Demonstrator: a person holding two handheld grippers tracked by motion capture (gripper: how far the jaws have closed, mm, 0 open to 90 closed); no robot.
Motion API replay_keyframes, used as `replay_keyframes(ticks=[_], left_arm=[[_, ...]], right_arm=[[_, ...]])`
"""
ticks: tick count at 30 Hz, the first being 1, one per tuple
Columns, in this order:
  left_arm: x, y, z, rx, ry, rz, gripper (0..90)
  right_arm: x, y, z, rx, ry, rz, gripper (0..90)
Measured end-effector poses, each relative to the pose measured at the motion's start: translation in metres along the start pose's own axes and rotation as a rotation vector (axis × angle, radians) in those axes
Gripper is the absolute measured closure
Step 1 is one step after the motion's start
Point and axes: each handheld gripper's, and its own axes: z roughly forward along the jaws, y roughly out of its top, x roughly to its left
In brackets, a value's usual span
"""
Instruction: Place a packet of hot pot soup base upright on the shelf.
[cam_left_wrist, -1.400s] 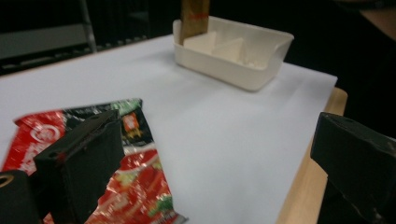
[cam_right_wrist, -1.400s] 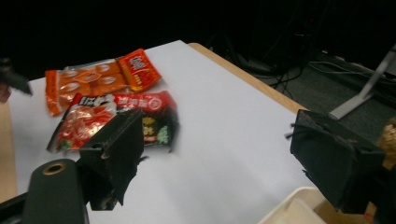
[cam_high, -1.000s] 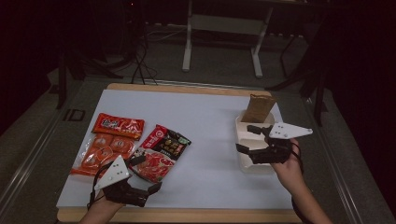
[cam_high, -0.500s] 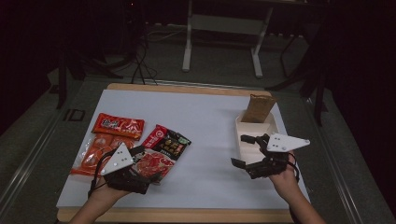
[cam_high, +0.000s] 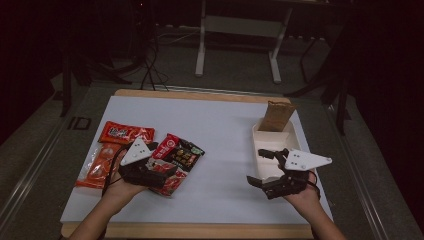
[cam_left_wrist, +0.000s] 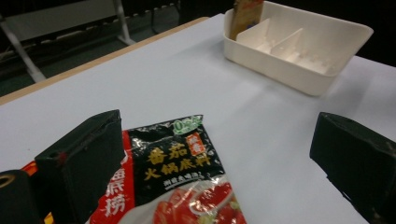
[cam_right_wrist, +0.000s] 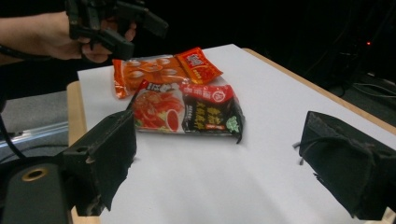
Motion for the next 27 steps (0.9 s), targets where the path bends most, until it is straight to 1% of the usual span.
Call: replay_keyframes(ticks=[1,2,3,4,5,6,8,9,11,12,13,14,15,16,17,18,20,21,22,23,24,25,26,27], left_arm=[[0.001,0.001,0.002,0.002,0.006,0.004,3.7],[0.003,0.002,0.004,0.004,0.009,0.004,3.7],[0.005,0.003,0.006,0.003,0.009,0.001,3.6],[0.007,0.004,0.008,0.004,0.016,-0.001,3.7],[0.009,0.004,0.010,0.003,0.018,-0.001,4.1],[0.011,0.005,0.012,0.006,0.025,-0.001,4.2],[0.015,0.005,0.017,0.012,0.031,-0.003,4.2],[0.017,0.005,0.020,0.013,0.040,-0.005,4.2],[0.022,0.005,0.025,0.018,0.046,-0.012,4.2],[0.025,0.004,0.028,0.024,0.057,-0.012,4.3],[0.028,0.003,0.031,0.032,0.055,-0.016,4.4],[0.031,0.002,0.034,0.039,0.065,-0.018,4.7],[0.034,0.001,0.037,0.045,0.075,-0.023,4.7],[0.037,-0.001,0.041,0.056,0.072,-0.028,5.4],[0.040,-0.003,0.044,0.063,0.084,-0.031,5.6],[0.044,-0.005,0.048,0.077,0.076,-0.037,6.4],[0.050,-0.008,0.054,0.095,0.094,-0.042,7.9],[0.054,-0.010,0.057,0.101,0.088,-0.049,11.0],[0.057,-0.012,0.060,0.111,0.101,-0.057,12.7],[0.060,-0.013,0.063,0.119,0.107,-0.054,13.7],[0.064,-0.014,0.066,0.131,0.109,-0.059,15.5],[0.066,-0.015,0.069,0.144,0.119,-0.059,15.5],[0.069,-0.017,0.071,0.157,0.114,-0.062,15.7],[0.072,-0.018,0.074,0.173,0.128,-0.058,16.9]], right_arm=[[0.001,-0.001,0.001,0.003,-0.011,-0.002,11.2],[0.000,-0.001,0.002,0.011,0.005,-0.003,11.2],[0.001,-0.002,0.003,0.012,-0.006,-0.008,11.2],[0.001,-0.002,0.004,0.012,-0.003,-0.011,11.3],[0.001,-0.002,0.005,0.016,0.009,-0.006,11.4],[0.002,-0.002,0.005,0.016,0.002,-0.010,12.4],[0.001,-0.002,0.005,0.008,0.012,-0.004,13.0],[0.002,-0.002,0.006,0.004,0.006,-0.004,13.0],[0.001,-0.001,0.005,-0.004,0.018,0.000,13.1],[0.002,-0.001,0.005,-0.007,0.010,-0.003,13.3],[0.002,-0.001,0.005,-0.010,0.016,-0.002,13.3],[0.002,-0.001,0.005,-0.014,0.023,0.000,13.3],[0.002,0.000,0.004,-0.016,0.018,0.000,13.4],[0.003,0.000,0.004,-0.014,0.023,0.000,13.4],[0.003,0.000,0.004,-0.016,0.025,0.002,13.5],[0.003,0.000,0.004,-0.020,0.023,0.002,14.3],[0.003,0.000,0.004,-0.023,0.033,0.012,14.2],[0.003,0.000,0.004,-0.024,0.029,0.010,14.3],[0.003,0.000,0.004,-0.022,0.032,0.011,14.3],[0.003,0.000,0.004,-0.023,0.033,0.011,14.3],[0.003,0.000,0.004,-0.023,0.032,0.010,14.3],[0.003,0.000,0.004,-0.021,0.036,0.010,14.3],[0.003,0.000,0.004,-0.024,0.036,0.011,14.3],[0.003,0.000,0.004,-0.024,0.037,0.011,14.3]])
